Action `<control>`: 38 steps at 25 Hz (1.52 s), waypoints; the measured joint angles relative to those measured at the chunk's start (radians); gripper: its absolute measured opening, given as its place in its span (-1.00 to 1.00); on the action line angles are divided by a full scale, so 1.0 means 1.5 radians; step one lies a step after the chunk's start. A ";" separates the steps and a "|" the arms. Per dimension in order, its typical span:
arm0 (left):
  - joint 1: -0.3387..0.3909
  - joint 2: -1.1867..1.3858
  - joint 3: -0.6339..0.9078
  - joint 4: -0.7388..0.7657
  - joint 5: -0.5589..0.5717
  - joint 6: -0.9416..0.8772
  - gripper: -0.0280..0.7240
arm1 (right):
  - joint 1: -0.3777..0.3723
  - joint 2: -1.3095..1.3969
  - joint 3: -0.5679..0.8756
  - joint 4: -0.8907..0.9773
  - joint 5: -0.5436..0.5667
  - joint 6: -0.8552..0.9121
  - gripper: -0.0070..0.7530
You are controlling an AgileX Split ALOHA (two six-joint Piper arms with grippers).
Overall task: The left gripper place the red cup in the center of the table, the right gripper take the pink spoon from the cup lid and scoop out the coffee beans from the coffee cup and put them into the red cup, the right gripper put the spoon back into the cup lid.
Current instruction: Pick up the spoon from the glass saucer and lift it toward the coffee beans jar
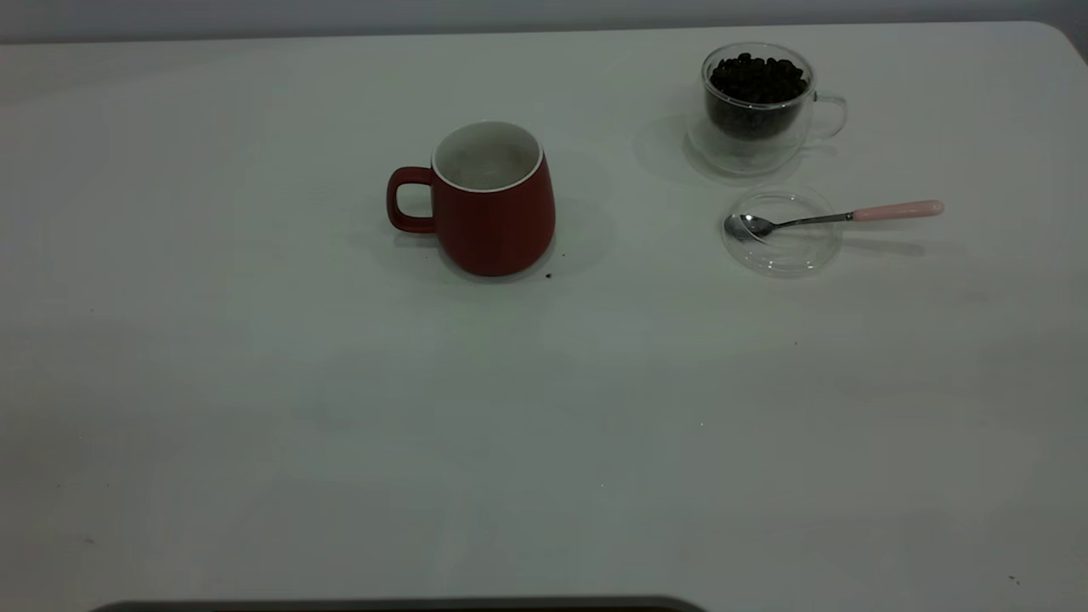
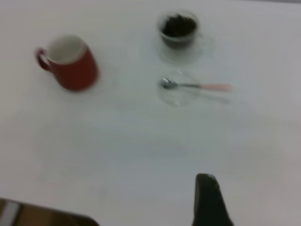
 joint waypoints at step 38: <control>0.000 0.000 0.000 0.000 0.000 0.000 0.63 | -0.255 1.457 -0.501 0.536 -0.165 -0.587 0.57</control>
